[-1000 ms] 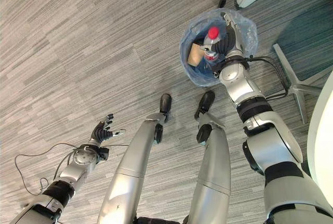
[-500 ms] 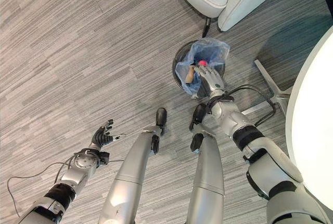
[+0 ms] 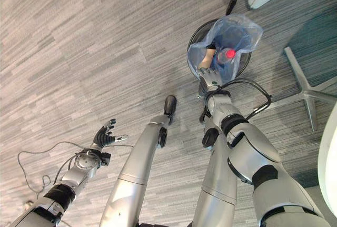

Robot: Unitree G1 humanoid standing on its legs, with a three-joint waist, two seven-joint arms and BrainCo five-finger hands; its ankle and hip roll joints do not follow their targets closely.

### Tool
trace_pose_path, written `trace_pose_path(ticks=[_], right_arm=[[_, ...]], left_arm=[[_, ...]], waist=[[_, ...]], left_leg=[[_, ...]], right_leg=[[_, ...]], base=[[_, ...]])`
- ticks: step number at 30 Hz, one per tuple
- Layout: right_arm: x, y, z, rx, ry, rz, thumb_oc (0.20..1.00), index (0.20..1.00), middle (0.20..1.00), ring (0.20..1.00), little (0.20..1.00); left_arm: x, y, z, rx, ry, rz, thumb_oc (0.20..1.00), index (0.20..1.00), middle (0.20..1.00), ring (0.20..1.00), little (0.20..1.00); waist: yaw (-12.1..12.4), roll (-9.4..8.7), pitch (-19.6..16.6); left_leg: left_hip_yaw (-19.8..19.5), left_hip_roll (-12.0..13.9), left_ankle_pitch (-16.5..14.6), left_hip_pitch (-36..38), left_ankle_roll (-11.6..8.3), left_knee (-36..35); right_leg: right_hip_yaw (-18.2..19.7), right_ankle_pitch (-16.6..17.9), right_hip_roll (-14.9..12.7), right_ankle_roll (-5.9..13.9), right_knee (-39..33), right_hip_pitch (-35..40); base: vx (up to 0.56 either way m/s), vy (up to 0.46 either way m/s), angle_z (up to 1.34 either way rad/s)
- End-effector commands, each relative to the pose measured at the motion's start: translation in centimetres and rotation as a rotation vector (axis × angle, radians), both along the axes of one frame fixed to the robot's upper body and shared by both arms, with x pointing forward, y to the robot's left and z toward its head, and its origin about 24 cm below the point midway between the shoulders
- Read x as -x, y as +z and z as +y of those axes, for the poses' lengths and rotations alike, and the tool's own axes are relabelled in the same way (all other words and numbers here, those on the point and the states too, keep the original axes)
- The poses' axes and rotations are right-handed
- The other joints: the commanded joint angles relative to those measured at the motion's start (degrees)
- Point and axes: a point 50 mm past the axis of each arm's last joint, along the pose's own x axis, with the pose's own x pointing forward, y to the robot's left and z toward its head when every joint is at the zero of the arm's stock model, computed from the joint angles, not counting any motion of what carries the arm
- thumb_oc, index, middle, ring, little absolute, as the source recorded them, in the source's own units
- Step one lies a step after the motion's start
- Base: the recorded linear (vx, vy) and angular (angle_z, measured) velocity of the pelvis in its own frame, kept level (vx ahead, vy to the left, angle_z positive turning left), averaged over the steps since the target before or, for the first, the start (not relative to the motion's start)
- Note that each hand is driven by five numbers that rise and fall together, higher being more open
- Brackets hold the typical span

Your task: Gather garbage on tea table into small bin, then transfer packed bag to large trash can.

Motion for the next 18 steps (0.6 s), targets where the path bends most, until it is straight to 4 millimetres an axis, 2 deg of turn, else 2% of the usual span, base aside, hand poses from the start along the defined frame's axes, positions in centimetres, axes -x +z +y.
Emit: trace_pose_path(ticks=[1, 8, 9, 12, 14, 17, 18], right_arm=[[0.5, -0.4, -0.5, -0.111, 0.011, -0.019, 0.2, 0.2, 0.2, 0.2, 0.2], [1.1, 1.0, -0.4, -0.322, 0.057, -0.112, 0.2, 0.2, 0.2, 0.2, 0.2], [1.2, 1.0, -0.5, -0.323, 0.057, -0.111, 0.2, 0.2, 0.2, 0.2, 0.2], [2.2, 0.4, 0.2, -0.506, 0.101, -0.124, 0.2, 0.2, 0.2, 0.2, 0.2], [2.5, 0.1, 0.3, -0.541, 0.106, -0.122, 0.2, 0.2, 0.2, 0.2, 0.2], [5.6, -3.0, 1.9, -0.927, 0.187, -0.039, 0.2, 0.2, 0.2, 0.2, 0.2], [6.6, -3.5, 2.5, -1.013, 0.224, -0.012, 0.2, 0.2, 0.2, 0.2, 0.2]], left_arm=[[0.9, -0.6, 0.5, -0.007, 0.023, 0.005, 1.0, 1.0, 1.0, 1.0, 1.0], [0.8, -0.4, 0.4, 0.004, 0.036, -0.002, 1.0, 1.0, 1.0, 1.0, 1.0], [0.8, -0.4, 0.4, 0.004, 0.036, -0.001, 1.0, 1.0, 1.0, 1.0, 1.0], [1.1, -1.0, 1.0, -0.004, 0.058, 0.029, 1.0, 1.0, 1.0, 1.0, 1.0], [1.2, -1.0, 1.1, -0.009, 0.061, 0.033, 1.0, 1.0, 1.0, 1.0, 1.0], [2.5, -2.3, 2.2, -0.016, 0.101, 0.095, 1.0, 1.0, 1.0, 1.0, 1.0], [3.2, -2.8, 2.6, -0.018, 0.121, 0.118, 1.0, 1.0, 1.0, 1.0, 1.0]], waist=[[-0.1, 2.49, -2.5], [-1.1, 1.5, -3.0], [-1.1, 1.52, -3.0], [-1.9, 0.45, -4.0], [-2.1, 0.34, -3.9], [-3.8, -1.88, -5.1], [-4.4, -2.76, -5.6]], left_leg=[[-0.5, 0.1, 1.2, 1.3, -1.01, -6.5], [-0.6, 0.9, 1.6, 4.6, -1.04, -9.2], [-0.6, 0.9, 1.6, 4.7, -1.04, -9.2], [-0.9, 1.4, 2.1, 10.3, -1.4, -13.1], [-1.1, 1.4, 2.2, 11.7, -1.42, -13.8], [-1.4, 2.2, 2.9, 26.8, -2.17, -21.7], [-1.1, 2.7, 3.4, 31.8, -2.41, -24.5]], right_leg=[[2.5, -10.5, 0.7, 5.13, 2.4, 4.7], [2.4, -9.4, 1.6, 5.64, -0.5, 8.0], [2.4, -9.3, 1.6, 5.64, -0.6, 8.2], [1.6, -8.3, 2.5, 6.19, -4.5, 13.6], [1.4, -7.9, 2.6, 6.26, -5.3, 14.9], [-0.4, -5.3, 3.5, 7.47, -14.6, 29.8], [-1.0, -4.2, 3.8, 8.0, -17.9, 34.8]], base=[[0.0, 0.0, 0.0], [-0.02, -0.004, -0.03], [-0.04, -0.019, -0.11], [-0.05, -0.034, -0.06], [-0.03, -0.025, -0.02], [-0.01, -0.022, -0.04], [0.02, 0.007, -0.23]])
